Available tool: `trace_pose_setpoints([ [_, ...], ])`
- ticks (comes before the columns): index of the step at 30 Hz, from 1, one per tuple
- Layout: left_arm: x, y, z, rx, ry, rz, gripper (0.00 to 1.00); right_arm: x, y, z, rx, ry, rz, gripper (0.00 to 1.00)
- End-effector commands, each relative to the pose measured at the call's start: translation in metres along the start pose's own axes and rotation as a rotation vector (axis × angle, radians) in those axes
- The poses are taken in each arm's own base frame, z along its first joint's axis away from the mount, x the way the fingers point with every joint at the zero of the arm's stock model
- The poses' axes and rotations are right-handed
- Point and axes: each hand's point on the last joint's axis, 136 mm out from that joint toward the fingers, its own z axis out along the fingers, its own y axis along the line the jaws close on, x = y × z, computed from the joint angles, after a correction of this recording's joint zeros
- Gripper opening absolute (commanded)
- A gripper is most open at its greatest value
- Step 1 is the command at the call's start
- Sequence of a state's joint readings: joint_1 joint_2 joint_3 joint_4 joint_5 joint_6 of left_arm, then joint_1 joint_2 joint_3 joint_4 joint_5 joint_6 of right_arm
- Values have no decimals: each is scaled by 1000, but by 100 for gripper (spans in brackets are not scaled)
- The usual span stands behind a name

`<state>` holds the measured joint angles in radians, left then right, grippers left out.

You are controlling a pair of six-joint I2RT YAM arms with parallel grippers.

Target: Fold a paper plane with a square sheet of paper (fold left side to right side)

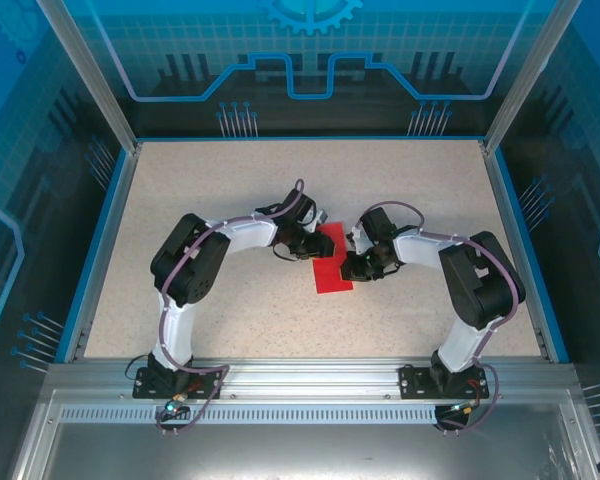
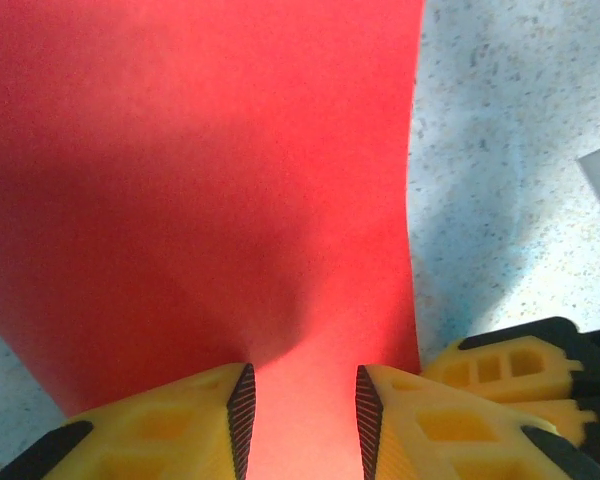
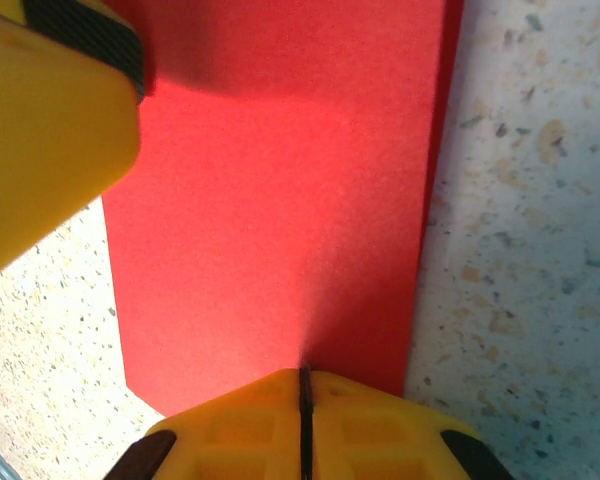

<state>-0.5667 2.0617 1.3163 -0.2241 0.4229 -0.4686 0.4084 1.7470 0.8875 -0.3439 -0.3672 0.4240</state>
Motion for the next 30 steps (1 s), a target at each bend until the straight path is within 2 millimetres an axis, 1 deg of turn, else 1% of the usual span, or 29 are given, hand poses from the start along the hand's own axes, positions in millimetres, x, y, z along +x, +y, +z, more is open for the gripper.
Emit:
trace_pose_setpoints([
  [1,1,16,6,-45,13,-11,35,44,-37,14,164,137,34,9],
  [6,1,31,10,-74,0,-31,34,48,-43,14,200,155,41,8],
  [11,-8,45,8,-98,-39,-49,34,54,-46,14,215,169,42,8],
  [17,-28,55,3,-107,-88,-69,34,58,-45,14,222,174,39,8],
  [23,-51,53,-4,-95,-123,-76,35,60,-45,14,226,177,40,7],
  [28,-69,54,-4,-93,-137,-82,36,61,-44,15,227,179,37,7],
  [30,-75,57,-3,-98,-143,-91,37,61,-44,15,226,178,37,7],
])
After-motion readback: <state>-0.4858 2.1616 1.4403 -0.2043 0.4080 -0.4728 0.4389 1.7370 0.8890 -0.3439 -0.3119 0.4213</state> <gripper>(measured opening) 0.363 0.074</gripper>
